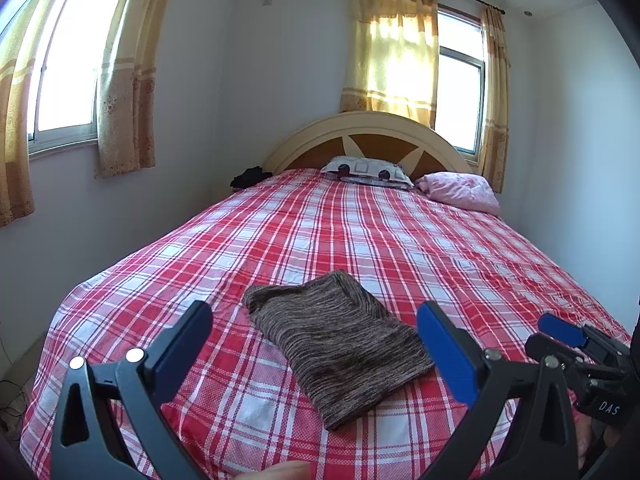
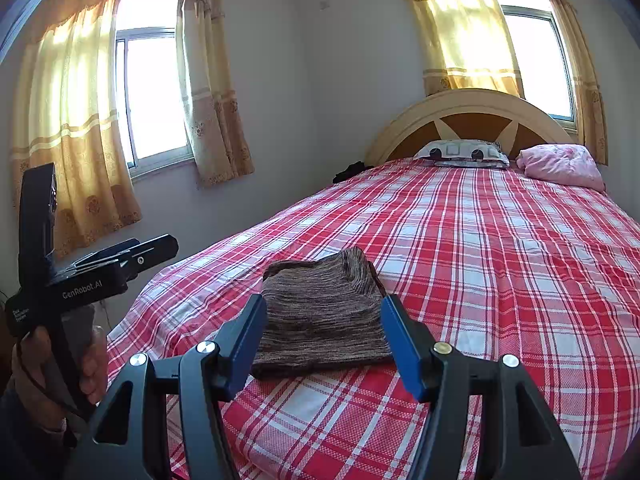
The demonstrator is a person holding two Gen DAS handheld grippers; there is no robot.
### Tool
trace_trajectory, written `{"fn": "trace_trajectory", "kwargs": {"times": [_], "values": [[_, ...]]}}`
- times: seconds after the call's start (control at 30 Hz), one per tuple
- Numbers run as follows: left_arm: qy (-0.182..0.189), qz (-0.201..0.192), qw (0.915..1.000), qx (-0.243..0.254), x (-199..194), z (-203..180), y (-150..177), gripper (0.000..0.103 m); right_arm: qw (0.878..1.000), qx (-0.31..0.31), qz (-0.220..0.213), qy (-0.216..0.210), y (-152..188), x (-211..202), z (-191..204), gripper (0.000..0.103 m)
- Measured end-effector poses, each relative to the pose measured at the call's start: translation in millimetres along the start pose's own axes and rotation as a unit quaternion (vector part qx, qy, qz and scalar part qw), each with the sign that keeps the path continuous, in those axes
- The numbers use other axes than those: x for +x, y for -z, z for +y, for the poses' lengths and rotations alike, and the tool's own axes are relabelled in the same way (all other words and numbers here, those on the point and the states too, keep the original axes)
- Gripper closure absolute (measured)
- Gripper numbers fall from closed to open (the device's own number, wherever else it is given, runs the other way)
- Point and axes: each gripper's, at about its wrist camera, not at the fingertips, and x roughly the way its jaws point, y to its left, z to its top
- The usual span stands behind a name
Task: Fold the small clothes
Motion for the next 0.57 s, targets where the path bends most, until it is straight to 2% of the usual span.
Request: {"fn": "trace_trajectory", "kwargs": {"times": [0.2,0.57], "values": [[0.002,-0.015,0.9999,-0.005,-6,4,-5,0.0,1.0,-0.002,-0.003,-0.004,0,-3,3,0.042],[0.002,-0.012,0.9999,-0.001,-2,3,-1,0.0,1.0,-0.009,-0.021,-0.011,-4,-12,8,0.042]]}}
